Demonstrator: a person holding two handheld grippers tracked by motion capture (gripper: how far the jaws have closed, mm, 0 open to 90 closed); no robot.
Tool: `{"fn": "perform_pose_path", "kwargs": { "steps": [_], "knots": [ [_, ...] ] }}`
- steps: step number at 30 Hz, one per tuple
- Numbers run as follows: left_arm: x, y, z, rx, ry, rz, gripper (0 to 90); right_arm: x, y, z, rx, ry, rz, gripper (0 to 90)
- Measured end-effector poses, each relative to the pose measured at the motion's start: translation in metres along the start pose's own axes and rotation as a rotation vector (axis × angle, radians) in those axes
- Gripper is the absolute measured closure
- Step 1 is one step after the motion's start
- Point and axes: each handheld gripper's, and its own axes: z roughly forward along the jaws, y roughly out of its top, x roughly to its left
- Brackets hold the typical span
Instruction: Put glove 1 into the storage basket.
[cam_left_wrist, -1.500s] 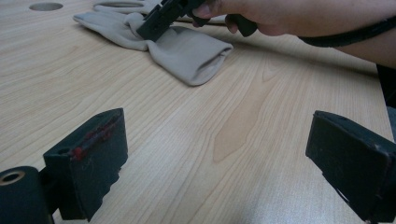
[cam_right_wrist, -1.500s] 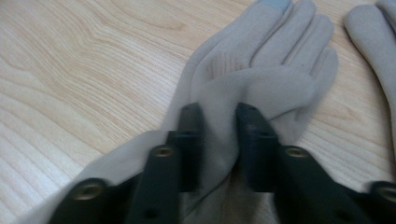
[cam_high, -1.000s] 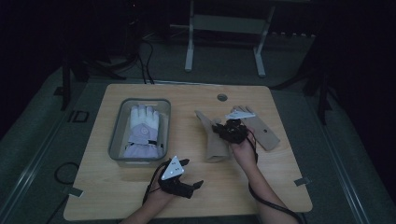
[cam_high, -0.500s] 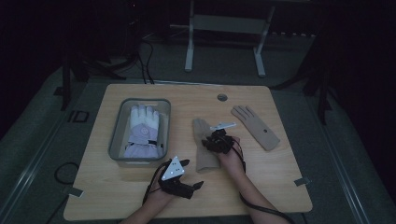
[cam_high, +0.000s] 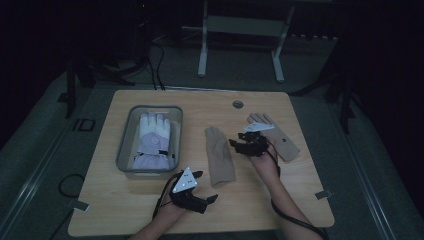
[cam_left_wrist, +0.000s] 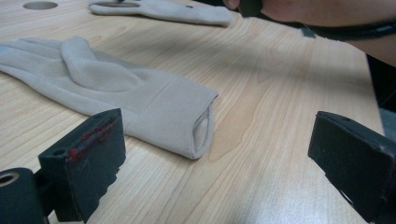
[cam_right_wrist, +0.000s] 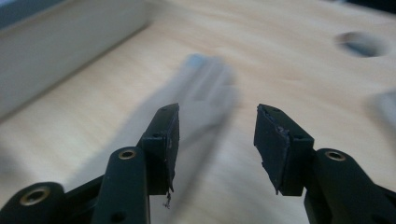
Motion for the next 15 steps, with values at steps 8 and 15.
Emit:
{"fn": "perform_pose_path", "kwargs": {
  "steps": [8, 15],
  "knots": [
    [0.001, 0.000, 0.000, -0.004, -0.001, -0.010, 3.7, -0.065, -0.009, -0.026, -0.011, -0.097, 0.034, 50.1],
    [0.001, 0.000, 0.000, 0.002, -0.002, -0.004, 3.7, -0.108, -0.022, -0.027, 0.024, -0.123, 0.062, 47.2]
  ]
}}
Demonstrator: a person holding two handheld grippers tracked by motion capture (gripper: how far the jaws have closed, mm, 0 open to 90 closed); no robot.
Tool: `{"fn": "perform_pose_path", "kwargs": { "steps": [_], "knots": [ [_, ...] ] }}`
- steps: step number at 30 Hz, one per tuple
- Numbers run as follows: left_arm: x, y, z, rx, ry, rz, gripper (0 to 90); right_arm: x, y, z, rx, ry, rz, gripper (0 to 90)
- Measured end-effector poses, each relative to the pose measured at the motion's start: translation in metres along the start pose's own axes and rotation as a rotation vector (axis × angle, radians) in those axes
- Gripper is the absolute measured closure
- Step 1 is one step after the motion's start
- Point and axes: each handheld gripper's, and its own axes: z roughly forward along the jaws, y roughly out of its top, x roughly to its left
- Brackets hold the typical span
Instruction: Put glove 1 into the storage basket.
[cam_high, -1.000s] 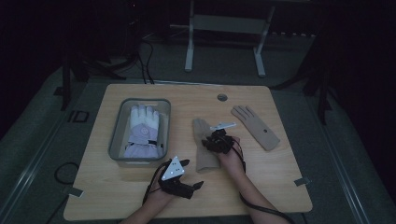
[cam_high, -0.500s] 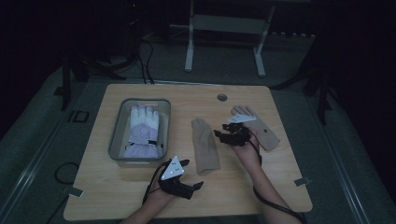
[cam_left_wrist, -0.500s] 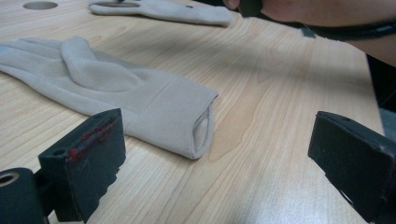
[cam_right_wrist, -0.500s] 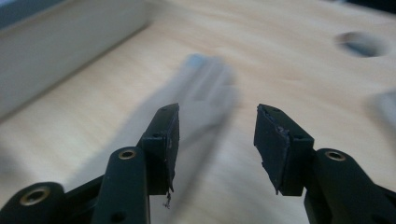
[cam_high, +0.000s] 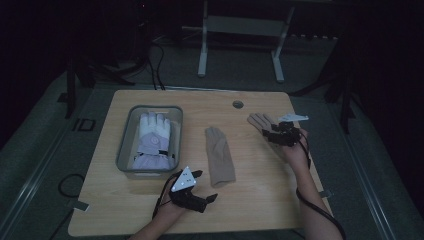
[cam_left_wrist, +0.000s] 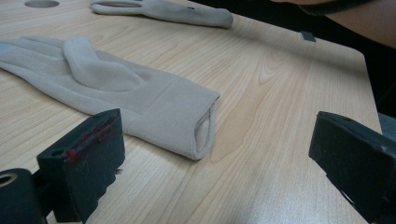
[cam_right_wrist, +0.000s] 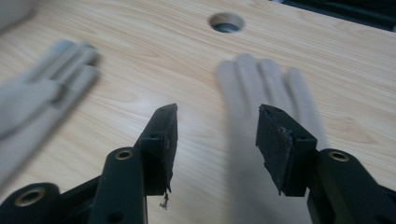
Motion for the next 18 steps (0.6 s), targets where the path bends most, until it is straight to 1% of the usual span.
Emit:
{"fn": "perform_pose_path", "kwargs": {
  "steps": [1, 2, 4, 6, 7, 8, 11, 12, 13, 14, 15, 16, 17, 18],
  "knots": [
    [0.000, 0.000, 0.000, -0.001, -0.001, 0.002, 3.7, -0.004, -0.001, 0.002, 0.015, 0.008, 0.007, 44.8],
    [0.000, 0.000, 0.000, 0.000, 0.000, 0.003, 3.7, -0.008, -0.002, 0.004, 0.024, 0.002, 0.010, 43.1],
    [0.000, 0.000, 0.000, 0.001, -0.002, -0.001, 3.7, -0.014, -0.003, 0.011, 0.057, -0.015, -0.001, 42.8],
    [0.000, 0.000, 0.000, 0.000, -0.003, -0.005, 3.7, -0.020, -0.004, 0.016, 0.075, -0.029, -0.001, 43.0],
    [0.000, 0.000, 0.000, 0.000, -0.003, -0.005, 3.7, -0.023, -0.004, 0.019, 0.081, -0.024, -0.001, 43.2],
    [0.000, 0.000, 0.000, 0.000, -0.003, -0.005, 3.7, -0.026, -0.005, 0.021, 0.082, -0.025, 0.008, 43.3],
    [0.000, 0.000, 0.000, -0.001, -0.004, -0.005, 3.7, -0.034, -0.008, 0.029, 0.105, -0.027, 0.007, 43.7],
    [0.000, 0.000, 0.000, -0.001, -0.005, -0.005, 3.7, -0.036, -0.010, 0.033, 0.125, -0.035, -0.001, 44.2],
    [0.000, 0.000, 0.000, -0.001, -0.006, -0.005, 3.7, -0.038, -0.012, 0.036, 0.141, -0.028, -0.006, 44.5],
    [0.000, 0.000, 0.000, 0.000, -0.006, -0.006, 3.7, -0.040, -0.015, 0.040, 0.164, -0.033, -0.019, 44.5],
    [0.000, 0.000, 0.000, -0.001, -0.006, -0.005, 3.7, -0.041, -0.018, 0.044, 0.179, -0.029, -0.020, 45.6],
    [0.000, 0.000, 0.000, -0.001, -0.006, -0.005, 3.7, -0.043, -0.019, 0.044, 0.163, -0.003, 0.012, 47.2],
    [0.000, 0.000, 0.000, 0.000, -0.006, -0.003, 3.6, -0.044, -0.020, 0.044, 0.157, 0.003, 0.014, 48.6],
    [0.000, 0.000, 0.000, -0.001, -0.008, -0.002, 3.6, -0.044, -0.021, 0.044, 0.151, 0.007, 0.003, 51.5]
  ]
}}
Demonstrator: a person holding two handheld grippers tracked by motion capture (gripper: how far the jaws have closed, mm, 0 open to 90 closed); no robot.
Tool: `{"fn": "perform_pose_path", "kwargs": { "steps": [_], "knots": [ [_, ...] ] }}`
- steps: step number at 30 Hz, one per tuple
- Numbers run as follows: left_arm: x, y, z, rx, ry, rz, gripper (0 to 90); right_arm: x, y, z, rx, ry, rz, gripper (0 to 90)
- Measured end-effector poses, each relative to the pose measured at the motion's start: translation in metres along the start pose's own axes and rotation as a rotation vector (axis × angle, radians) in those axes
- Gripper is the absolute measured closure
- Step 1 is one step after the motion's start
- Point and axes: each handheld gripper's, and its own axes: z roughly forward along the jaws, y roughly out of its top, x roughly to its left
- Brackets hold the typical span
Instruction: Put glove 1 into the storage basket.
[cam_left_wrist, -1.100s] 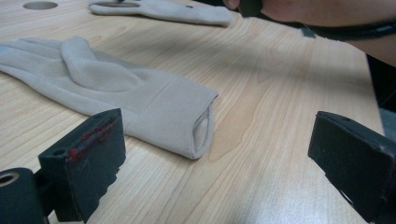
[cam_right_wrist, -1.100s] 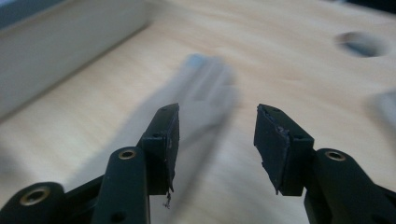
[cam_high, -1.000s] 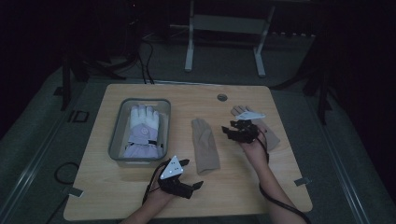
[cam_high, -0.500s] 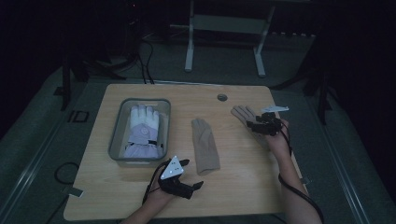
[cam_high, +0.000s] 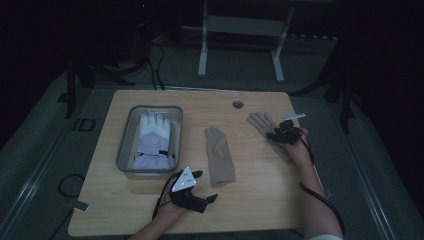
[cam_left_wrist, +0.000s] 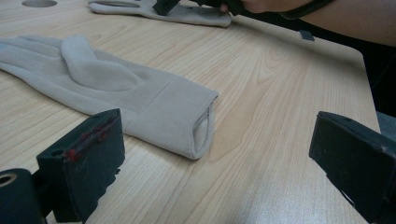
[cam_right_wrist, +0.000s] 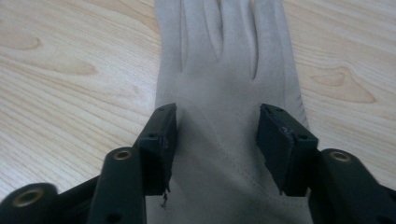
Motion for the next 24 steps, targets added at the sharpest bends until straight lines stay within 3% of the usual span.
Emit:
{"fn": "perform_pose_path", "kwargs": {
  "steps": [2, 3, 4, 6, 8, 12, 20, 24],
  "knots": [
    [0.000, 0.000, 0.000, 0.000, 0.000, 0.000, 3.6, 0.000, -0.001, 0.000, -0.006, 0.004, -0.003, 51.5],
    [0.000, 0.000, 0.000, 0.001, 0.002, 0.000, 3.6, 0.000, -0.001, -0.002, 0.000, 0.002, 0.020, 71.7],
    [0.000, 0.000, 0.000, 0.001, 0.001, 0.000, 3.6, 0.000, -0.001, -0.003, 0.002, 0.001, 0.046, 73.0],
    [0.000, 0.000, 0.000, 0.001, 0.002, -0.002, 3.6, 0.005, -0.001, -0.003, 0.007, -0.031, 0.049, 76.5],
    [0.000, 0.000, 0.000, 0.001, 0.001, -0.005, 3.6, 0.012, 0.002, -0.005, 0.014, -0.045, 0.079, 77.3],
    [0.000, 0.000, 0.000, -0.001, 0.000, -0.006, 3.6, 0.021, 0.003, -0.018, -0.027, -0.066, 0.154, 77.5],
    [0.000, 0.000, 0.000, -0.002, 0.003, -0.001, 3.6, 0.036, 0.004, -0.062, -0.122, -0.092, 0.266, 77.4],
    [0.000, 0.000, 0.000, -0.003, 0.008, 0.001, 3.6, 0.046, -0.001, -0.081, -0.137, -0.162, 0.290, 77.4]
  ]
}}
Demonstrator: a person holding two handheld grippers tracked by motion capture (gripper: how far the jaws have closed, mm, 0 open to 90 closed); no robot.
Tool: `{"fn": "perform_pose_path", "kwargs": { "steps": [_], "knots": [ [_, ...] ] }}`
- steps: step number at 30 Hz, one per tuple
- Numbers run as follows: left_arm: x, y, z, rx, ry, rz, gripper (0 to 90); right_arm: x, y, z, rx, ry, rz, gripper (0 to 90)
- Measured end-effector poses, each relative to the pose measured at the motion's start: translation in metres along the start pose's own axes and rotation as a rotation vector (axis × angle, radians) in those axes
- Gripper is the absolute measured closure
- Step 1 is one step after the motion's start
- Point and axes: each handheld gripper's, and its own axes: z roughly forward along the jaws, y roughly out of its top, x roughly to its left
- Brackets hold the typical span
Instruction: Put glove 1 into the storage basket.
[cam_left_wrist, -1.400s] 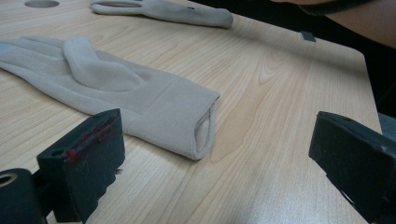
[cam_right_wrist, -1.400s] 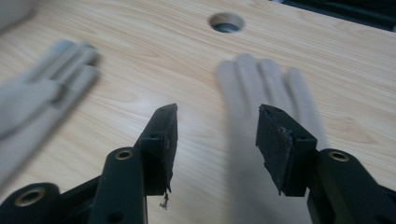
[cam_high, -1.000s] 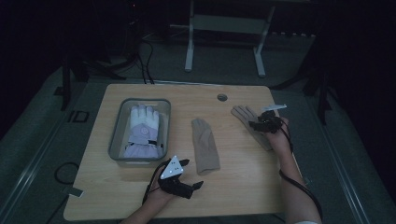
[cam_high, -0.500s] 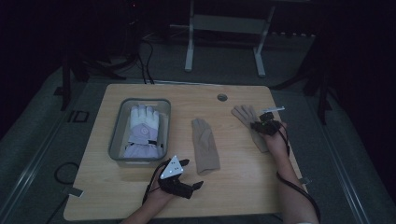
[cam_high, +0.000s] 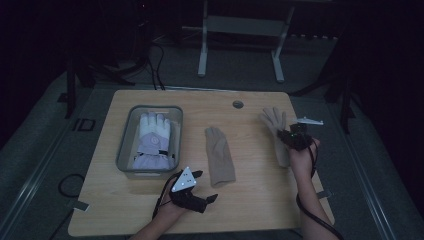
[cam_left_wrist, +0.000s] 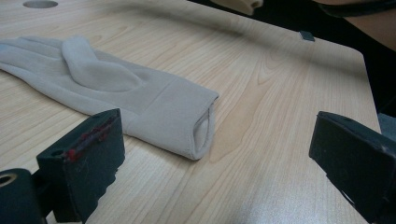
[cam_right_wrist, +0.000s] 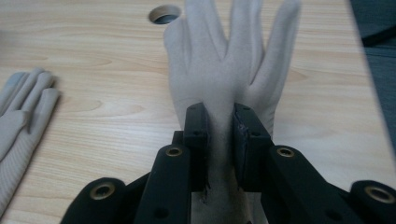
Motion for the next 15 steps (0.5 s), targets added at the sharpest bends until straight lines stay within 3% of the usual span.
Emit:
{"fn": "perform_pose_path", "kwargs": {
  "steps": [2, 5, 15],
  "knots": [
    [0.000, 0.000, 0.000, -0.003, 0.002, 0.003, 3.6, 0.002, -0.004, -0.005, 0.010, -0.042, -0.006, 77.4],
    [-0.001, 0.000, 0.000, -0.002, 0.004, 0.008, 3.4, -0.004, -0.015, -0.012, 0.012, -0.065, 0.059, 77.3],
    [-0.002, 0.000, 0.001, 0.000, 0.006, 0.014, 3.3, -0.016, -0.049, -0.012, 0.040, -0.167, 0.095, 77.1]
  ]
}}
